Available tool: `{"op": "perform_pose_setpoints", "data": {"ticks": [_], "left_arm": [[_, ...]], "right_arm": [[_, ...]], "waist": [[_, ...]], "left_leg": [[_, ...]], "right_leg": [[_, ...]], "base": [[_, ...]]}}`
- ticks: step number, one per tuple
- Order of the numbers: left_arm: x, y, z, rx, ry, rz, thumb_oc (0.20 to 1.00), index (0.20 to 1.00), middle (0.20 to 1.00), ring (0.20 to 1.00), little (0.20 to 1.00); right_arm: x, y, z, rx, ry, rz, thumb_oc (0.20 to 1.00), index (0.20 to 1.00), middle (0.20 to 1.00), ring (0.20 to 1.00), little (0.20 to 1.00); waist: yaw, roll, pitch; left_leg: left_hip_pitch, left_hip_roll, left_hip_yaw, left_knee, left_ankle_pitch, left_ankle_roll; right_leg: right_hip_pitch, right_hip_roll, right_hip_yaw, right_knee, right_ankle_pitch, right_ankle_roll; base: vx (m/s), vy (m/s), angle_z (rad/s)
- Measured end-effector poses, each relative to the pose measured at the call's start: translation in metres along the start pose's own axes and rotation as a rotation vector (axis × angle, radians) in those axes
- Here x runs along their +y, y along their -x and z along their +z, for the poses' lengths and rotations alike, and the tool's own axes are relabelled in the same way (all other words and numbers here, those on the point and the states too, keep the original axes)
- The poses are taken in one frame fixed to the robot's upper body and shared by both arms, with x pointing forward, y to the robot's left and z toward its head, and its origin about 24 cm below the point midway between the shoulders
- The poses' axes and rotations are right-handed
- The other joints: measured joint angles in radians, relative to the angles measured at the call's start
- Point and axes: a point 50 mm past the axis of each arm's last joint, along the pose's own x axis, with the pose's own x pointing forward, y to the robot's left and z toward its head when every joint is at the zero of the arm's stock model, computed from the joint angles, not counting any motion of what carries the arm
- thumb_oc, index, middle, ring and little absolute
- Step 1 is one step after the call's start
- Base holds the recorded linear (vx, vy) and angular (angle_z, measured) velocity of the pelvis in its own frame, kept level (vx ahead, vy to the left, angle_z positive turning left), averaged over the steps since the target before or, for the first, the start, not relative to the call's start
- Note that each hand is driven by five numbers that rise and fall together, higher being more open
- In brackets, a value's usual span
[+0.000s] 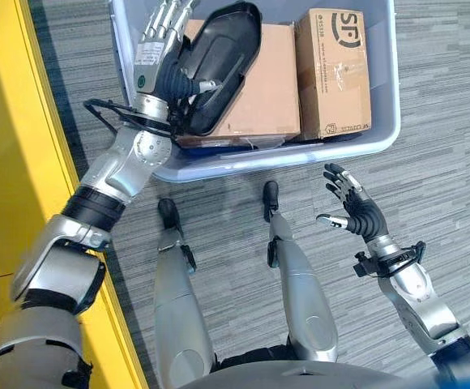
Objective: Move parts from the plastic box to the shelf.
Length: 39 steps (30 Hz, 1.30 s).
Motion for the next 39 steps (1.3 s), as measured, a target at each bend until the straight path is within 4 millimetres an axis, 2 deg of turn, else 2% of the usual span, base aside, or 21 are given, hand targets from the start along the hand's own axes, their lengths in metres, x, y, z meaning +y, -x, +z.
{"op": "perform_pose_setpoints", "data": {"ticks": [11, 13, 14, 17, 19, 23, 33, 39], "left_arm": [[0.006, -0.005, -0.033, 0.178, -0.016, 0.044, 1.0, 1.0, 1.0, 1.0, 1.0], [0.005, -0.007, -0.041, 0.21, -0.056, 0.026, 1.0, 1.0, 1.0, 1.0, 1.0], [0.009, -0.007, -0.054, 0.277, -0.07, 0.031, 1.0, 1.0, 1.0, 1.0, 1.0], [0.01, -0.008, -0.062, 0.311, -0.107, 0.014, 1.0, 1.0, 1.0, 1.0, 1.0], [0.007, -0.011, -0.058, 0.298, -0.108, 0.002, 1.0, 1.0, 1.0, 1.0, 1.0], [0.005, -0.012, -0.069, 0.373, -0.147, -0.029, 1.0, 1.0, 1.0, 1.0, 1.0], [0.0, -0.01, -0.08, 0.454, -0.166, -0.078, 1.0, 1.0, 1.0, 1.0, 1.0], [0.001, -0.011, -0.081, 0.486, -0.115, -0.065, 1.0, 1.0, 1.0, 1.0, 1.0]], "right_arm": [[0.001, 0.0, 0.0, 0.002, -0.002, 0.003, 1.0, 1.0, 1.0, 1.0, 1.0], [0.003, 0.0, -0.001, 0.004, -0.005, 0.01, 1.0, 1.0, 1.0, 1.0, 1.0], [0.008, 0.002, -0.004, 0.017, -0.015, 0.03, 1.0, 1.0, 1.0, 1.0, 1.0], [0.01, 0.002, -0.004, 0.018, -0.019, 0.038, 1.0, 1.0, 1.0, 1.0, 1.0], [0.01, 0.002, -0.004, 0.017, -0.019, 0.04, 1.0, 1.0, 1.0, 1.0, 1.0], [0.011, 0.001, -0.002, 0.01, -0.021, 0.044, 1.0, 1.0, 1.0, 1.0, 1.0], [0.011, 0.001, -0.001, 0.008, -0.031, 0.05, 1.0, 1.0, 1.0, 1.0, 1.0], [0.011, 0.001, 0.0, 0.004, -0.055, 0.047, 1.0, 1.0, 1.0, 1.0, 1.0]], "waist": [[-0.018, -0.009, 0.004], [-0.019, -0.013, 0.005], [-0.027, -0.015, 0.005], [-0.036, -0.015, 0.005], [-0.04, -0.015, 0.005], [-0.044, -0.015, 0.005], [-0.057, -0.017, 0.003], [-0.062, -0.019, 0.002]], "left_leg": [[-0.001, 0.004, 0.0, 0.001, 0.004, -0.002], [-0.001, 0.005, -0.001, 0.001, 0.003, -0.002], [-0.003, 0.008, -0.001, 0.0, 0.004, -0.003], [-0.004, 0.011, 0.0, 0.0, 0.002, -0.005], [-0.005, 0.015, 0.001, 0.0, 0.0, -0.008], [-0.005, 0.018, 0.003, 0.001, -0.001, -0.009], [-0.028, 0.022, 0.01, 0.01, -0.002, -0.01], [-0.05, 0.027, 0.007, 0.034, -0.011, -0.01]], "right_leg": [[-0.002, 0.004, 0.001, 0.0, 0.0, -0.001], [-0.002, 0.005, 0.001, -0.001, -0.008, -0.003], [-0.003, 0.008, 0.002, -0.002, -0.003, -0.003], [-0.004, 0.011, 0.002, -0.002, -0.003, -0.003], [-0.007, 0.015, 0.003, -0.002, -0.002, -0.004], [-0.009, 0.018, 0.006, -0.002, -0.002, -0.005], [-0.033, 0.021, 0.01, 0.001, 0.001, -0.007], [-0.044, 0.025, 0.011, 0.002, 0.001, -0.008]], "base": [[0.02, 0.0, 0.0], [0.04, -0.002, 0.0], [0.0, 0.0, 0.0], [0.0, 0.0, 0.0], [0.01, 0.021, -0.04], [0.0, 0.012, -0.02], [0.0, 0.004, -0.01], [0.0, -0.002, -0.01]]}}
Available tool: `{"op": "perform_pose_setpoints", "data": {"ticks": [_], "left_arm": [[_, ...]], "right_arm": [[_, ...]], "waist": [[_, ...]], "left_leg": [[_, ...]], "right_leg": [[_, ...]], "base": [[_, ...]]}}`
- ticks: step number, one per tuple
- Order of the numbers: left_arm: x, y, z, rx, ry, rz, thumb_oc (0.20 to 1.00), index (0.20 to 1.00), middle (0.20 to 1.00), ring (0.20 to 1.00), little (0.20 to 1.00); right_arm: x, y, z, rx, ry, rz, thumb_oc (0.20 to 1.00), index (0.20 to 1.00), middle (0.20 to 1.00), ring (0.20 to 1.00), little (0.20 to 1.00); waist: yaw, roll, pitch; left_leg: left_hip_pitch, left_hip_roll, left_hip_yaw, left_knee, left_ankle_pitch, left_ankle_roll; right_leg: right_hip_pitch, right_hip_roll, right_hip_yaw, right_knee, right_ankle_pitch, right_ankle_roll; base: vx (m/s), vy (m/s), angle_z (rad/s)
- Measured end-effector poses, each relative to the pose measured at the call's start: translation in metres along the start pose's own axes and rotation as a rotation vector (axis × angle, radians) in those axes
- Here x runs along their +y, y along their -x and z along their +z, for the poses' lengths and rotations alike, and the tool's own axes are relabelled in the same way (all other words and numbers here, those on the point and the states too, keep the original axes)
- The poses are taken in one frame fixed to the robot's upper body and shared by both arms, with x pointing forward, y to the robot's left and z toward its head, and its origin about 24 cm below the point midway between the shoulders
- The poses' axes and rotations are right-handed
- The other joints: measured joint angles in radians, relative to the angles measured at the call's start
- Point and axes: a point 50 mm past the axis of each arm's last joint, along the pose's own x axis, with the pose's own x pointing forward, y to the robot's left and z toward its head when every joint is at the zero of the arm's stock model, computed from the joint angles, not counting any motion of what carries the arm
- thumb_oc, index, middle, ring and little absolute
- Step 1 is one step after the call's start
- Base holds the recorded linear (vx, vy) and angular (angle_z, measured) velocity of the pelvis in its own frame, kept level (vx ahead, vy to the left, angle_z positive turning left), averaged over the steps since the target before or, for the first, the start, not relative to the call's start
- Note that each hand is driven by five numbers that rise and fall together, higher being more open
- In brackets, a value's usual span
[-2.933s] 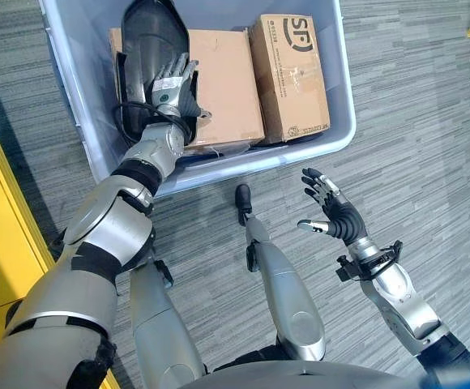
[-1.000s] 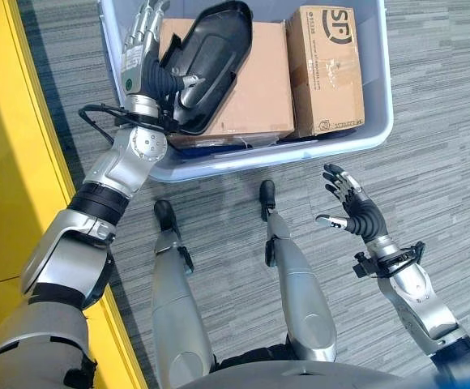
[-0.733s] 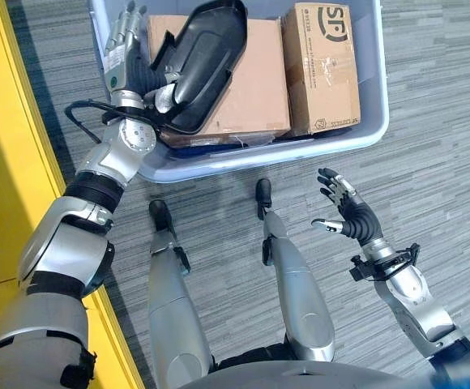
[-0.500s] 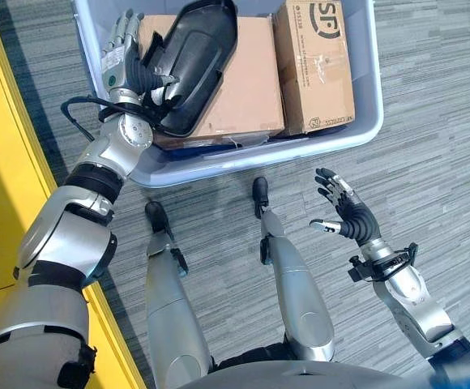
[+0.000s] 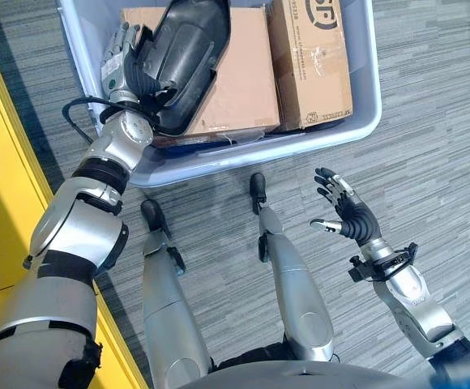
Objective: Move parts from the plastic box to the shelf.
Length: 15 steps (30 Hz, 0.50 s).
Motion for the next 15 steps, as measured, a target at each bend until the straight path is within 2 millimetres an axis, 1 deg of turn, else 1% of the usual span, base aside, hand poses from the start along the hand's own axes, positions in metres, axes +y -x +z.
{"op": "perform_pose_setpoints", "data": {"ticks": [6, 9, 15], "left_arm": [[0.0028, -0.001, -0.0024, 0.041, 0.067, 0.02, 1.0, 1.0, 1.0, 1.0, 1.0], [0.0043, -0.0019, -0.0048, 0.067, 0.092, 0.031, 1.0, 1.0, 1.0, 1.0, 1.0], [0.0007, -0.0007, -0.0057, 0.076, 0.092, 0.01, 1.0, 1.0, 1.0, 1.0, 1.0]], "right_arm": [[0.0031, 0.0003, -0.0009, 0.004, -0.007, 0.011, 1.0, 1.0, 1.0, 1.0, 1.0], [0.0074, 0.0008, -0.0028, 0.012, -0.015, 0.027, 1.0, 1.0, 1.0, 1.0, 1.0], [0.0074, 0.0008, -0.0027, 0.012, -0.015, 0.027, 1.0, 1.0, 1.0, 1.0, 1.0]], "waist": [[0.0, -0.008, -0.006], [-0.002, -0.018, -0.015], [-0.002, -0.018, -0.015]], "left_leg": [[-0.008, 0.005, 0.006, 0.008, -0.005, 0.0], [-0.031, 0.008, 0.004, 0.018, -0.007, -0.001], [-0.035, 0.008, 0.002, 0.019, -0.008, -0.001]], "right_leg": [[-0.015, 0.004, 0.011, 0.004, 0.0, 0.0], [-0.033, 0.007, 0.014, 0.006, 0.001, -0.001], [-0.036, 0.007, 0.014, 0.006, 0.001, 0.0]], "base": [[0.0, 0.001, -0.05], [0.0, -0.002, -0.01], [0.0, 0.0, 0.0]]}}
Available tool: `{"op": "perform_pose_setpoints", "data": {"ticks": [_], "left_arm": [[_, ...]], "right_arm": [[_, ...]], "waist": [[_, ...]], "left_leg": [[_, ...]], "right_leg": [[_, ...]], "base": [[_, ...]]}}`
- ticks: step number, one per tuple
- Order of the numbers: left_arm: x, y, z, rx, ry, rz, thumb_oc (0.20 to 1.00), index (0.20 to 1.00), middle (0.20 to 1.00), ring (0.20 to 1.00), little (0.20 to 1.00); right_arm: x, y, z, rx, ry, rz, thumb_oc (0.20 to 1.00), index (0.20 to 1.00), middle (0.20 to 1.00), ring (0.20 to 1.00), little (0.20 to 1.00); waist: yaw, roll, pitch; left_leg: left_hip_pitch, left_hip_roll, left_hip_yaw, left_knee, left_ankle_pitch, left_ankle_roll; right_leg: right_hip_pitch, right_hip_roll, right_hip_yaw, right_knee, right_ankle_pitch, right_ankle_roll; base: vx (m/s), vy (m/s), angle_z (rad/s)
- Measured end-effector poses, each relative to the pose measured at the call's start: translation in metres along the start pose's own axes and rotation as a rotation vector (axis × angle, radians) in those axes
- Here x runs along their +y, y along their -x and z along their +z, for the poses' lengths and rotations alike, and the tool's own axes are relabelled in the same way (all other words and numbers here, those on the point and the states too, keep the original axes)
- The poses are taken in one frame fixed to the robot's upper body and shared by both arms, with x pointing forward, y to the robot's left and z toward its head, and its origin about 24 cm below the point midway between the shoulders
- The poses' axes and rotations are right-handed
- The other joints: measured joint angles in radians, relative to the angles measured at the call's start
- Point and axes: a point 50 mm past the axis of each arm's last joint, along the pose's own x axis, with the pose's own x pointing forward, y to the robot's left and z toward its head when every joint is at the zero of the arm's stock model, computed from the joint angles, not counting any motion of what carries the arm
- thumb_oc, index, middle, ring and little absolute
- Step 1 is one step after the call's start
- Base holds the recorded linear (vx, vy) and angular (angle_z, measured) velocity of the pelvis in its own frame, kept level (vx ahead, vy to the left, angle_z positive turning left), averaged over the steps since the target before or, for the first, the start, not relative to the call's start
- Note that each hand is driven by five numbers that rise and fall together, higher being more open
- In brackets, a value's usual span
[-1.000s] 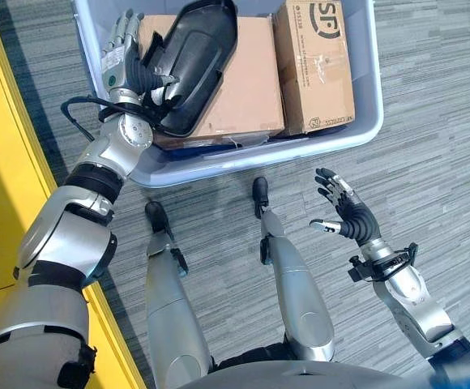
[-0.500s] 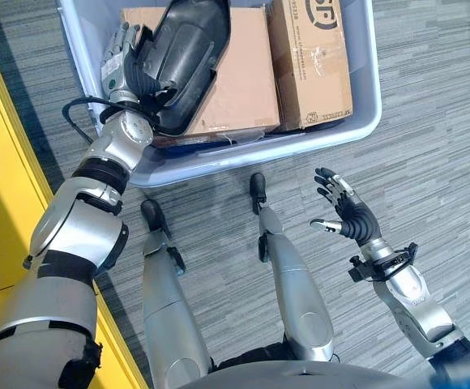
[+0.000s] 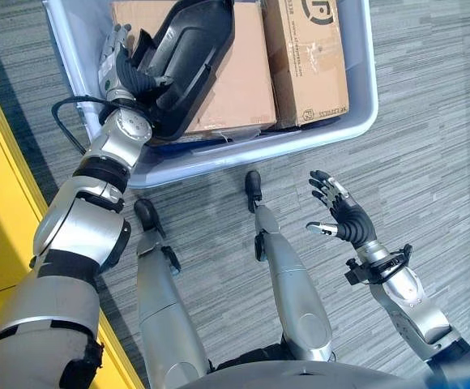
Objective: Move parts from the plastic box to the shelf.
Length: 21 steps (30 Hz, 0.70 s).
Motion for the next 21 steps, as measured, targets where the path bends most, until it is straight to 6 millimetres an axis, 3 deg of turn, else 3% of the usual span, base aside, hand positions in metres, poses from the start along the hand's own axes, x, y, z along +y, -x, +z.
{"op": "perform_pose_setpoints", "data": {"ticks": [4, 5, 6, 8, 21], "left_arm": [[0.0, 0.0, 0.0, 0.0, 0.0, -0.004, 1.0, 1.0, 1.0, 1.0, 1.0], [0.0, 0.0, 0.0, -0.001, 0.001, -0.005, 0.715, 0.715, 0.715, 0.715, 0.715], [0.0, 0.0, 0.0, -0.001, 0.001, -0.005, 0.715, 0.715, 0.715, 0.715, 0.715], [0.0, -0.001, 0.001, -0.001, 0.005, -0.014, 0.2, 0.2, 0.2, 0.2, 0.2], [0.007, -0.008, 0.01, -0.007, 0.011, -0.001, 0.2, 0.2, 0.2, 0.2, 0.2]], "right_arm": [[0.0, 0.0, 0.0, 0.0, 0.0, 0.001, 1.0, 1.0, 1.0, 1.0, 1.0], [0.0, 0.0, 0.0, 0.001, 0.001, 0.001, 1.0, 1.0, 1.0, 1.0, 1.0], [0.0, 0.0, 0.0, 0.001, 0.001, 0.002, 1.0, 1.0, 1.0, 1.0, 1.0], [0.0, 0.0, 0.0, 0.002, 0.001, 0.007, 1.0, 1.0, 1.0, 1.0, 1.0], [0.0, 0.0, -0.001, 0.012, -0.01, 0.018, 1.0, 1.0, 1.0, 1.0, 1.0]], "waist": [[0.0, 0.0, 0.0], [0.0, 0.0, 0.0], [0.0, 0.0, 0.0], [0.001, 0.0, 0.0], [0.013, 0.001, 0.0]], "left_leg": [[-0.001, 0.0, 0.0, 0.0, 0.0, 0.0], [-0.001, 0.0, 0.0, 0.0, 0.0, 0.0], [-0.001, -0.001, 0.0, 0.001, 0.0, 0.0], [-0.001, -0.001, 0.0, 0.001, 0.0, 0.0], [0.012, -0.006, 0.009, 0.001, -0.001, 0.001]], "right_leg": [[-0.002, 0.0, 0.0, 0.0, 0.0, 0.0], [-0.002, 0.0, 0.0, 0.0, 0.0, 0.0], [-0.002, 0.0, 0.0, 0.0, 0.0, 0.0], [-0.002, -0.001, 0.0, 0.0, 0.0, 0.0], [0.003, -0.005, 0.012, 0.004, 0.002, 0.002]], "base": [[0.0, 0.0, 0.0], [0.0, 0.0, 0.0], [0.0, 0.0, 0.0], [0.0, 0.0, 0.0], [0.0, 0.001, -0.01]]}}
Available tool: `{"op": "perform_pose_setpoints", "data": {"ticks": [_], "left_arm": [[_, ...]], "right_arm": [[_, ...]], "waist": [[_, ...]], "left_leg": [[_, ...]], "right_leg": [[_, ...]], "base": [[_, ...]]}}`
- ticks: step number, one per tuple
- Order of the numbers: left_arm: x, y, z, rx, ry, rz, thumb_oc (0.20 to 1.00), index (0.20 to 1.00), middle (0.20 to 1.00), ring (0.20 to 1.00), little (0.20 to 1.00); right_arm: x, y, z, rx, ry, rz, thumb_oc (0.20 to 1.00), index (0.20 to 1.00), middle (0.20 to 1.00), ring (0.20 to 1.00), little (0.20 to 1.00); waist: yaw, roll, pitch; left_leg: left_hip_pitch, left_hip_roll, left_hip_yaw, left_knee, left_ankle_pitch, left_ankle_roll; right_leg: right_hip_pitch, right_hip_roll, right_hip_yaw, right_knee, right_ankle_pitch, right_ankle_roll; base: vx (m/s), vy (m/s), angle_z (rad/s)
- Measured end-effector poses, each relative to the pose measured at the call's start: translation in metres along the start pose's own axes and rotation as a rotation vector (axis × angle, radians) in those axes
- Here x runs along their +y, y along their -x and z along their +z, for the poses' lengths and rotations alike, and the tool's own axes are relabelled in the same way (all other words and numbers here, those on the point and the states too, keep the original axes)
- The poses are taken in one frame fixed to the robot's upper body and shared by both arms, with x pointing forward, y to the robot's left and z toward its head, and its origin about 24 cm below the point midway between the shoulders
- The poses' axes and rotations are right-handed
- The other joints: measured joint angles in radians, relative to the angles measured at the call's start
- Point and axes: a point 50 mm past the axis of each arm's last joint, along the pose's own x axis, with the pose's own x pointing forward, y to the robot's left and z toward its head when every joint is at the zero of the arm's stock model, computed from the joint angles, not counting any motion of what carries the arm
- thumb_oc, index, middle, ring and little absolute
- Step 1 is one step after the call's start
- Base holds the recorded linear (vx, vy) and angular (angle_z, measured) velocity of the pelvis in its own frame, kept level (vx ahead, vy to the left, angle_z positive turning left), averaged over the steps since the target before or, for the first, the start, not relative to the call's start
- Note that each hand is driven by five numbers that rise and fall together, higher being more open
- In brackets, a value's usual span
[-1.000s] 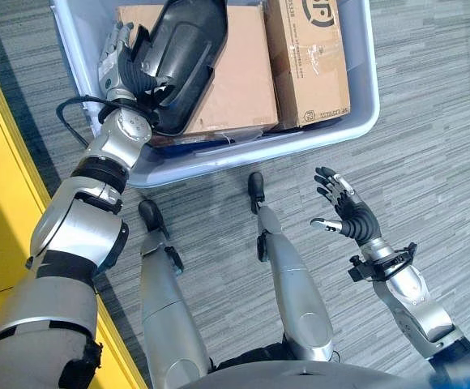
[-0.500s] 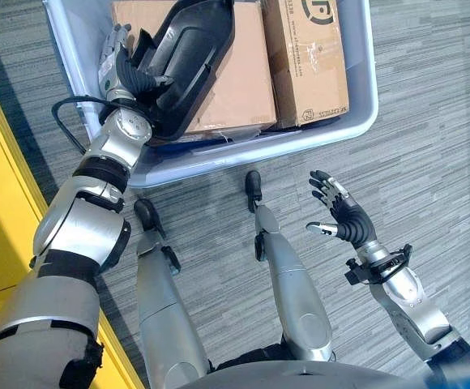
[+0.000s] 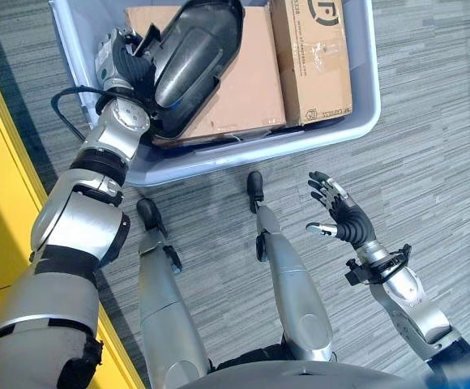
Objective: Move parts from the plastic box to the shelf.
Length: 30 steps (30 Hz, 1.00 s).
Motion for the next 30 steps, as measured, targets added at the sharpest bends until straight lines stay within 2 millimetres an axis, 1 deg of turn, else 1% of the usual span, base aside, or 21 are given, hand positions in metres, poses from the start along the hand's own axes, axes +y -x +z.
{"op": "perform_pose_setpoints", "data": {"ticks": [10, 14, 17, 18, 24, 27, 30], "left_arm": [[-0.004, 0.002, -0.004, 0.014, -0.012, -0.047, 0.2, 0.2, 0.2, 0.2, 0.2], [-0.008, 0.004, -0.008, 0.022, -0.021, -0.081, 0.2, 0.2, 0.2, 0.2, 0.2], [-0.013, 0.01, -0.017, 0.043, -0.032, -0.113, 0.2, 0.2, 0.2, 0.2, 0.2], [-0.016, 0.013, -0.021, 0.052, -0.036, -0.126, 0.2, 0.2, 0.2, 0.2, 0.2], [-0.023, 0.02, -0.03, 0.071, -0.045, -0.152, 0.2, 0.2, 0.2, 0.2, 0.2], [-0.028, 0.027, -0.033, 0.061, -0.033, -0.158, 0.2, 0.2, 0.2, 0.2, 0.2], [-0.031, 0.033, -0.024, 0.0, 0.016, -0.149, 0.2, 0.2, 0.2, 0.2, 0.2]], "right_arm": [[0.0, 0.0, -0.001, 0.011, -0.008, 0.014, 1.0, 1.0, 1.0, 1.0, 1.0], [-0.001, 0.0, -0.001, 0.016, -0.016, 0.013, 1.0, 1.0, 1.0, 1.0, 1.0], [-0.004, 0.002, -0.001, 0.03, 0.006, 0.02, 1.0, 1.0, 1.0, 1.0, 1.0], [-0.005, 0.002, -0.001, 0.032, 0.008, 0.019, 1.0, 1.0, 1.0, 1.0, 1.0], [-0.005, 0.002, -0.002, 0.036, 0.008, 0.018, 1.0, 1.0, 1.0, 1.0, 1.0], [-0.004, 0.002, -0.003, 0.041, 0.007, 0.018, 1.0, 1.0, 1.0, 1.0, 1.0], [-0.006, 0.003, -0.006, 0.055, 0.011, 0.01, 1.0, 1.0, 1.0, 1.0, 1.0]], "waist": [[0.008, 0.003, -0.002], [0.012, 0.016, -0.006], [0.012, 0.023, -0.009], [0.012, 0.028, -0.014], [0.015, 0.053, -0.028], [0.019, 0.057, -0.026], [0.047, 0.072, -0.024]], "left_leg": [[0.019, -0.003, 0.006, -0.001, 0.0, 0.0], [0.029, -0.006, 0.007, -0.002, 0.001, 0.001], [0.055, -0.008, 0.007, -0.009, 0.001, 0.001], [0.061, -0.008, 0.007, -0.011, 0.001, 0.001], [0.08, -0.011, 0.005, -0.026, 0.006, 0.002], [0.107, -0.015, 0.005, -0.045, 0.012, 0.001], [0.129, -0.022, 0.004, -0.075, 0.032, 0.003]], "right_leg": [[0.005, -0.003, 0.008, 0.013, -0.003, -0.003], [0.012, -0.006, 0.011, 0.016, -0.001, 0.0], [0.035, -0.007, 0.01, 0.016, -0.001, 0.0], [0.04, -0.007, 0.01, 0.016, -0.002, -0.001], [0.051, -0.008, 0.01, 0.015, -0.004, -0.003], [0.073, -0.01, 0.007, 0.012, -0.005, -0.004], [0.084, -0.015, 0.005, 0.013, -0.012, -0.009]], "base": [[0.0, 0.001, 0.0], [0.0, 0.0, 0.0], [0.0, 0.0, 0.0], [0.0, 0.0, 0.0], [0.0, 0.0, 0.0], [0.01, -0.001, 0.06], [-0.07, 0.009, 0.05]]}}
